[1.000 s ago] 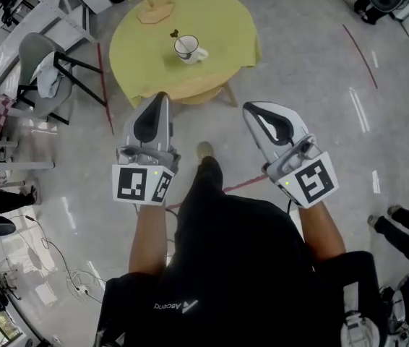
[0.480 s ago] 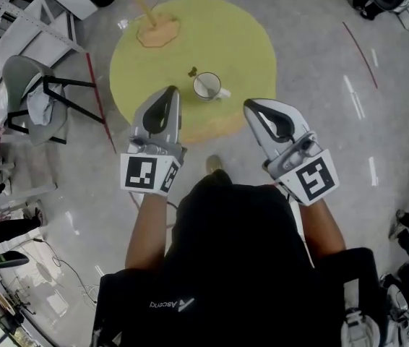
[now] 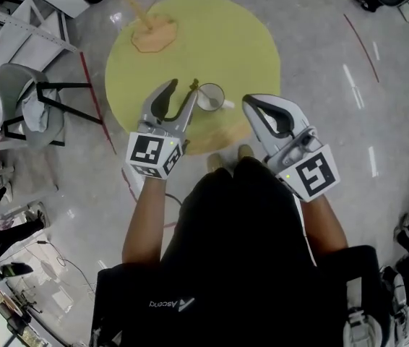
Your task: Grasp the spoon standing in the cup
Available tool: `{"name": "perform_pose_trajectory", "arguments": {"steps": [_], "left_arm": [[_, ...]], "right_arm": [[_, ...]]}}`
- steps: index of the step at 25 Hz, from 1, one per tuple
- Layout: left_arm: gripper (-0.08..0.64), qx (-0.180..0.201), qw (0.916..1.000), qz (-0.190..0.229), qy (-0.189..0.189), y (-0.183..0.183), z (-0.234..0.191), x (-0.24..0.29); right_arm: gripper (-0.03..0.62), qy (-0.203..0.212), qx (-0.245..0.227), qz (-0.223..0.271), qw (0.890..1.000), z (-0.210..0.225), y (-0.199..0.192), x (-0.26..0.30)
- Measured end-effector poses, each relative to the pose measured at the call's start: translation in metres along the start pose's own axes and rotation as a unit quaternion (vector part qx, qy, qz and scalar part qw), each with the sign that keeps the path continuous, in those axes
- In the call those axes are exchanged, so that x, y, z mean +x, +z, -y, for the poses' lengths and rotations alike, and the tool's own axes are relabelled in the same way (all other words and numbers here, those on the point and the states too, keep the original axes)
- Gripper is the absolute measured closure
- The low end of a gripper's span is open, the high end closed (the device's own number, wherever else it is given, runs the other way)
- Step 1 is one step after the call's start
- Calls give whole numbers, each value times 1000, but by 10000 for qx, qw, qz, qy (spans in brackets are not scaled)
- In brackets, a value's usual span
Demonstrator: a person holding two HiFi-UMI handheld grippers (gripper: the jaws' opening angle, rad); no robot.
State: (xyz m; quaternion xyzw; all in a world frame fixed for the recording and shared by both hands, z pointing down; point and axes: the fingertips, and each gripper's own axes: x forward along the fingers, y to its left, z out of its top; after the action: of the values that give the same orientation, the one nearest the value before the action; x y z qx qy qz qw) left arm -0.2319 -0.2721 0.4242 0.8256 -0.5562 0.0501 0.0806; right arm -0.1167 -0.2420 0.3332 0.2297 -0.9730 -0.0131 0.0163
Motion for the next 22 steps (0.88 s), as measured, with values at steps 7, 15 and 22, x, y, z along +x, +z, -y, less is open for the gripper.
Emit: {"name": "perform_pose_trajectory", "arguments": {"steps": [7, 15, 22], "left_arm": [[368, -265, 9972, -696, -44, -52, -13, 38], [378, -494, 9907, -1261, -160, -86, -12, 63], [499, -472, 9912, -1218, -197, -87, -5, 64]], "right_arm": [[589, 150, 49, -104, 9998, 21, -10, 5], [589, 100, 55, -195, 9997, 46, -15, -3], [589, 63, 51, -244, 9997, 56, -20, -8]]}}
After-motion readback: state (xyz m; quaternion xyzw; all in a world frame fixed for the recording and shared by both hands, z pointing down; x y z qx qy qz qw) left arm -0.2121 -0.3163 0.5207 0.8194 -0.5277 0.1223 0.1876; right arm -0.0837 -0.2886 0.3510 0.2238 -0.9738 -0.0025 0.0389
